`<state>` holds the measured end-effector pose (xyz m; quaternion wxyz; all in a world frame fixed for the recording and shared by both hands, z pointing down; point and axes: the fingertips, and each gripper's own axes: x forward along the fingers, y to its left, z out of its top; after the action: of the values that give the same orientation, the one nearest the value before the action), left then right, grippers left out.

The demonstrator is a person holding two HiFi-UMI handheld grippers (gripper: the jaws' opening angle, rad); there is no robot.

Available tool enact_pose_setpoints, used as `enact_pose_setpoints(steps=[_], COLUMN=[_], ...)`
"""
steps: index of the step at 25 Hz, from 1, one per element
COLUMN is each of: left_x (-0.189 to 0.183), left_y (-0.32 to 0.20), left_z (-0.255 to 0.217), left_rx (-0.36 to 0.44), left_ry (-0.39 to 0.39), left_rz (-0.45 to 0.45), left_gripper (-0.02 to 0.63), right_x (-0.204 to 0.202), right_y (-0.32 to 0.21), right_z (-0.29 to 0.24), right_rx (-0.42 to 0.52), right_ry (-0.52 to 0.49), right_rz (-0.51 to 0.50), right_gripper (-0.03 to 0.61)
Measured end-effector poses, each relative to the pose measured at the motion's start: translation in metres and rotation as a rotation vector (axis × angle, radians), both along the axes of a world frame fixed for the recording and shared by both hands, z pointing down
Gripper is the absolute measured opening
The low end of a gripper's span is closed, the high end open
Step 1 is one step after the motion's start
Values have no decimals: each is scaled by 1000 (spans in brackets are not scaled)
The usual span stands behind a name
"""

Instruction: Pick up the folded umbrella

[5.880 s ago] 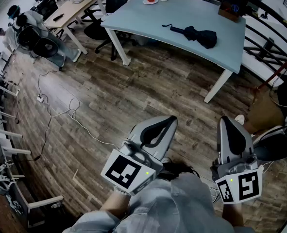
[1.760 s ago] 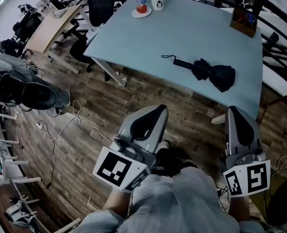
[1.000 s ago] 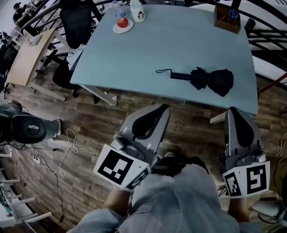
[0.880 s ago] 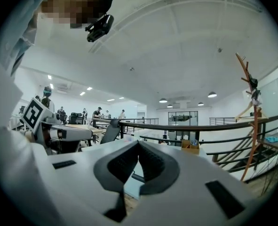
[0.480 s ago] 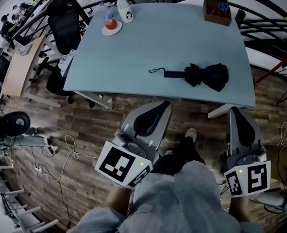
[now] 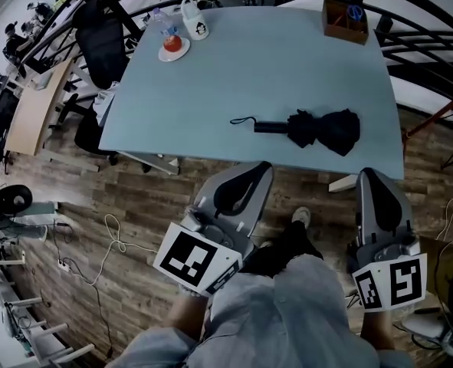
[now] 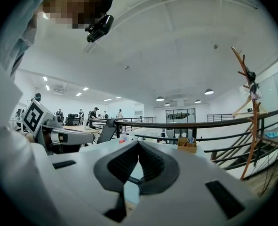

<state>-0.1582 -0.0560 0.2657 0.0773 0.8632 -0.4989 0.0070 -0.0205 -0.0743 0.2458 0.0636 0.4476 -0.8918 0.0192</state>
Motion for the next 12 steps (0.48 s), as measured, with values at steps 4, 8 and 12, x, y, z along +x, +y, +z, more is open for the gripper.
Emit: enact_pose_setpoints(steps=[4, 8, 12], left_x=[13, 30, 44], left_y=[-24, -46, -68], left_z=[3, 15, 8], left_rx=[-2, -100, -79], left_ry=[-9, -53, -50], left_rz=[13, 12, 9], left_gripper=[5, 5, 5], right_x=[10, 22, 32], right_y=[-23, -47, -71], right_z=[1, -2, -5], right_rx=[-6, -2, 1], right_ry=[-3, -1, -6], right_rz=[-1, -12, -24], right_gripper=[0, 0, 0])
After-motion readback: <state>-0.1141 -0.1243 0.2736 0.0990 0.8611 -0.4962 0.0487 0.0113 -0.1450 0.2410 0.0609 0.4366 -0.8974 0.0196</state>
